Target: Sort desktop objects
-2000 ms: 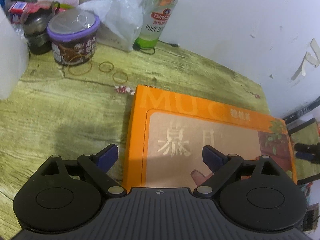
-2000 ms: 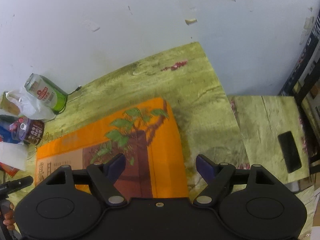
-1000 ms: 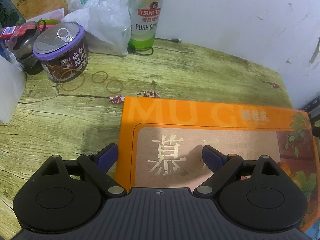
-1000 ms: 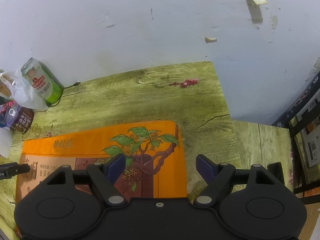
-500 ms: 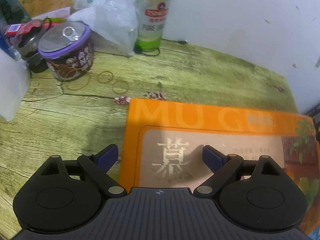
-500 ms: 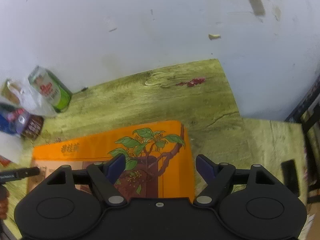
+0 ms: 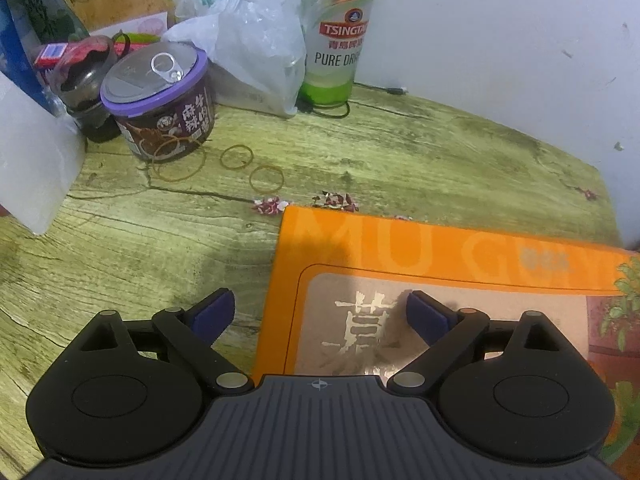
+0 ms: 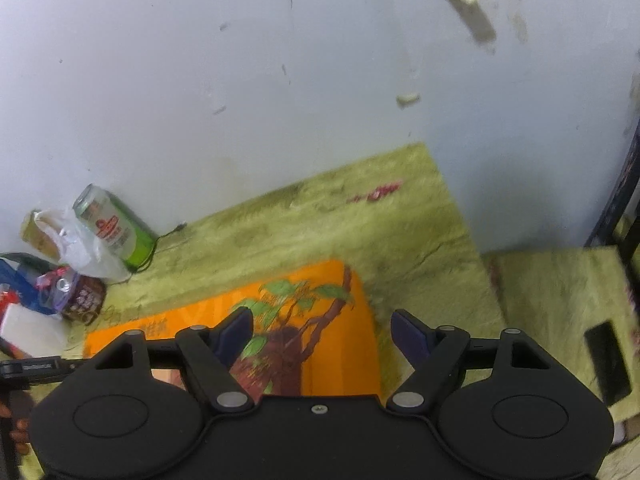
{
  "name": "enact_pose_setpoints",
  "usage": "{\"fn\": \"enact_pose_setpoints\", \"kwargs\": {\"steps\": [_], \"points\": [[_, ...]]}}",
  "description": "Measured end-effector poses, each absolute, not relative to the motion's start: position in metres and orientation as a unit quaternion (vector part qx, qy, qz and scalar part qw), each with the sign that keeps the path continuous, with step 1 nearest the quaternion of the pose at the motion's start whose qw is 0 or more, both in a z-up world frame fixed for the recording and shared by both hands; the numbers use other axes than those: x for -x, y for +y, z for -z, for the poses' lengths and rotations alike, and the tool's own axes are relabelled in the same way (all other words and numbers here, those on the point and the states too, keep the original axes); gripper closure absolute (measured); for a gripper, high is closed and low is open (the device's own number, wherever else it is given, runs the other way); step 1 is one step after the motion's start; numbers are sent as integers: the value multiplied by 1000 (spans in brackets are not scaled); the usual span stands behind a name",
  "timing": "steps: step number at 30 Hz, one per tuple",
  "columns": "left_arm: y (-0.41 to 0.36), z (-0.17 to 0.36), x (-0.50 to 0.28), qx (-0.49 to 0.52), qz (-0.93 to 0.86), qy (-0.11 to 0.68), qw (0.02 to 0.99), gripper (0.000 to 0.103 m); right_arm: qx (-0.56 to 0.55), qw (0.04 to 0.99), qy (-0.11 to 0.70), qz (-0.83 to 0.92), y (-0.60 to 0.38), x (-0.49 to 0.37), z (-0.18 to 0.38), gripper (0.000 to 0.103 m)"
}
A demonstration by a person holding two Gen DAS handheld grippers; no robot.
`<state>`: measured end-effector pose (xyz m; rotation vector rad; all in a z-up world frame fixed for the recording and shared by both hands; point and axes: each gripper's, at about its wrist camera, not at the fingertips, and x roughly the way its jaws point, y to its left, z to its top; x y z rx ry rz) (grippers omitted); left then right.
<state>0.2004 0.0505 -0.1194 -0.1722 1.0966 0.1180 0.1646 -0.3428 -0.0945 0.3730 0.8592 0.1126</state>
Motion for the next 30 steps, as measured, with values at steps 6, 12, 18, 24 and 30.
{"fn": "enact_pose_setpoints", "kwargs": {"steps": [6, 12, 18, 24, 30], "points": [[45, 124, -204, 74, -74, 523, 846, 4, -149, 907, 393, -32, -345, -169, 96, 33], [42, 124, -207, 75, -85, 522, 845, 3, -144, 904, 401, -40, -343, -177, 105, 40], [41, 124, -209, 75, -91, 523, 844, 2, -150, 897, 413, -41, -344, -180, 112, 42], [39, 125, -210, 77, -94, 524, 843, 2, -148, 894, 420, -37, -345, -184, 118, 44], [38, 126, -212, 78, -96, 524, 843, 1, -149, 892, 425, -37, -346, -186, 121, 44]]}}
